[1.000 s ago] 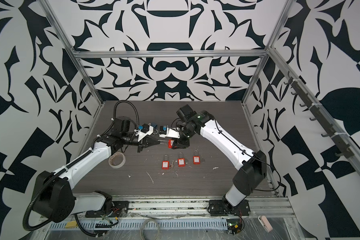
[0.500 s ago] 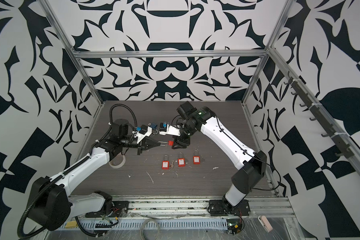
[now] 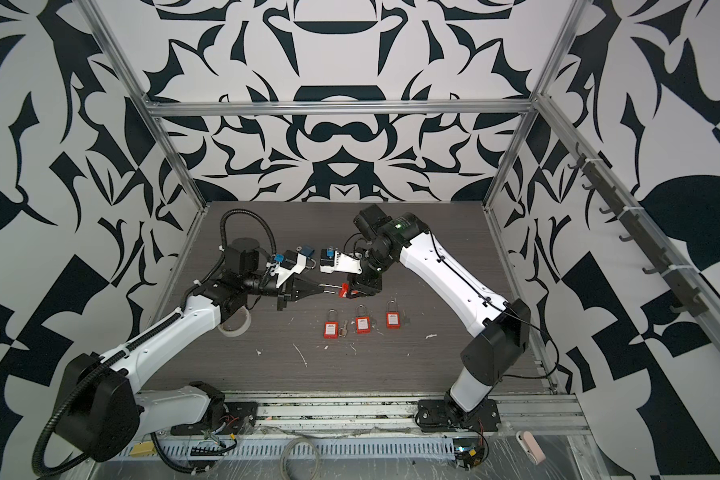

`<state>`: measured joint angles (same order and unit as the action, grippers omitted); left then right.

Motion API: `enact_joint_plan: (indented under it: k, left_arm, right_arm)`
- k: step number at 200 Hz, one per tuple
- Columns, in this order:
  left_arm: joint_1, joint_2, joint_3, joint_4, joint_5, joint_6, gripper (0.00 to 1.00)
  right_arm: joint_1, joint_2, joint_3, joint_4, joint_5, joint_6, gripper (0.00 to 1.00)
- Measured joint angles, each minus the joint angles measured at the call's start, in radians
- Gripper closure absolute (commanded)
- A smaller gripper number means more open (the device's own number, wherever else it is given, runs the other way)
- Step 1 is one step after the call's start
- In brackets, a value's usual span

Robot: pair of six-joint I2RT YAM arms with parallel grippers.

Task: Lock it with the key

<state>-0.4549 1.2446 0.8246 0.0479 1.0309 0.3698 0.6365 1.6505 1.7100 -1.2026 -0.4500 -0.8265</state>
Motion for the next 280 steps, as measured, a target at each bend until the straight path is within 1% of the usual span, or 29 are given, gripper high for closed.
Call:
enact_joint_plan:
  k: [22,33,52,90,136,153,208,226,236,246,262,280]
  left_arm:
    - [0.000,0.000,0.000,0.008,0.003,-0.007,1.00]
    - [0.000,0.000,0.000,0.011,0.002,-0.011,1.00]
    - [-0.002,0.000,0.000,0.014,0.003,-0.015,1.00]
    - [-0.027,0.000,0.000,0.027,-0.004,-0.024,1.00]
    - [-0.056,0.006,-0.011,0.066,-0.029,-0.058,1.00]
    - [-0.081,0.016,-0.014,0.095,-0.041,-0.072,1.00]
    - [-0.098,0.017,-0.050,0.202,-0.048,-0.120,1.00]
    - [-0.099,0.017,-0.060,0.232,-0.049,-0.132,1.00]
    - [-0.099,0.017,-0.068,0.246,-0.049,-0.139,1.00]
    - [-0.099,0.017,-0.072,0.259,-0.050,-0.145,1.00]
    - [-0.099,0.017,-0.076,0.271,-0.050,-0.150,1.00]
    - [-0.106,0.020,-0.076,0.285,-0.050,-0.156,1.00]
  right_arm:
    - [0.000,0.000,0.000,-0.014,-0.008,-0.014,0.73]
    - [0.001,0.000,0.000,-0.019,-0.016,-0.014,0.78]
    - [0.001,0.000,0.004,-0.034,-0.028,-0.022,0.84]
    - [0.008,0.000,0.019,-0.071,-0.035,-0.024,0.86]
    - [0.015,-0.005,0.022,-0.088,0.000,-0.030,0.88]
    - [0.034,-0.010,0.019,-0.062,0.002,-0.031,0.88]
    - [0.045,-0.074,-0.047,0.000,0.035,-0.010,0.88]
    - [0.045,-0.077,-0.047,0.002,0.032,0.001,0.85]
    - [0.045,-0.076,-0.047,0.000,0.030,0.008,0.81]
    - [0.045,-0.076,-0.047,-0.001,0.029,0.013,0.75]
    - [0.044,-0.076,-0.047,0.003,0.025,0.018,0.59]
    - [0.054,-0.074,-0.036,0.050,0.006,0.019,0.50]
